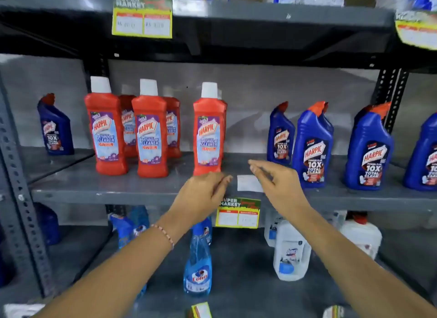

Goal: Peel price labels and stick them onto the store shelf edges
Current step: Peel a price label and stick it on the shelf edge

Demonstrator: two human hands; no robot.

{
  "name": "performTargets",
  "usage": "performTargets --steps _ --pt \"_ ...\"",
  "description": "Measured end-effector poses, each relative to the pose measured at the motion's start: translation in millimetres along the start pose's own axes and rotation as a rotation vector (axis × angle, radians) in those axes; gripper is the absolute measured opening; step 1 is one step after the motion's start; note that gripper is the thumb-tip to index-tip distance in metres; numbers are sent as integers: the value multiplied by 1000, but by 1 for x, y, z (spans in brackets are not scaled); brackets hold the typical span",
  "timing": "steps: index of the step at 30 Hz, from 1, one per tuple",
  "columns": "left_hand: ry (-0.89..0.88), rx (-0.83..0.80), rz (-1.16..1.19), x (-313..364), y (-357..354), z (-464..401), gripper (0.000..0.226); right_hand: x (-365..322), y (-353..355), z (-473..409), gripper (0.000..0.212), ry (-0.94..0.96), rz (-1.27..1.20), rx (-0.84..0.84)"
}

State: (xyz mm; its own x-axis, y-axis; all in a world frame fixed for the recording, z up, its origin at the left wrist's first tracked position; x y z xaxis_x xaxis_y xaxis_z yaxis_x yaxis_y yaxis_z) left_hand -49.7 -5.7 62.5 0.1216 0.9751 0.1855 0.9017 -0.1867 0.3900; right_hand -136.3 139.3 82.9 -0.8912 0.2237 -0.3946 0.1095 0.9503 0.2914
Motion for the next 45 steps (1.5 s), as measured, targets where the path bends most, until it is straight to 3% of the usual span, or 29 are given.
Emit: performTargets --steps 2,8,13,18,26,34,38,41,45 --pt "-14 19 30 -4 -7 17 39 11 1 12 19 -49 -6 38" --pt "-6 249 -48 -11 -12 53 9 40 -16 53 24 -164 27 -45" --pt "23 331 58 -7 -10 54 12 35 -19 58 21 -152 74 40" --pt "166 276 149 -5 -18 51 19 33 -26 60 17 -186 78 95" --pt "579 231 331 -17 -29 52 24 35 -29 58 12 -245 23 107" --pt "487 118 248 -3 -31 56 28 38 -33 61 12 -255 26 -24" --pt "665 81 385 -23 -26 77 30 38 -32 78 17 -348 -104 -71" --pt "853 139 512 -49 -10 91 35 21 -43 82 15 -296 -128 -84" --pt "976 264 584 -79 24 98 17 -9 -74 76 13 -268 -183 -86"
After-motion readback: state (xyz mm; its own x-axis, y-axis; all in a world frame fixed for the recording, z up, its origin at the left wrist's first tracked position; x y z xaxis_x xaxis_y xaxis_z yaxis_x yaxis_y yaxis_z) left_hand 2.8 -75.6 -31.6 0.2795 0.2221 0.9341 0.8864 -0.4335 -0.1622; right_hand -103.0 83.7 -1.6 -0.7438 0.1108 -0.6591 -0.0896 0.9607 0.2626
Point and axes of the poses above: each hand's wrist, its own z-axis away from the middle knuckle, its own y-axis out of the back of the hand, x = y × z, the point moved 8 cm from there along -z, towards the middle knuckle, and after that the axes turned 14 degrees about x, right-handed, at the moved point
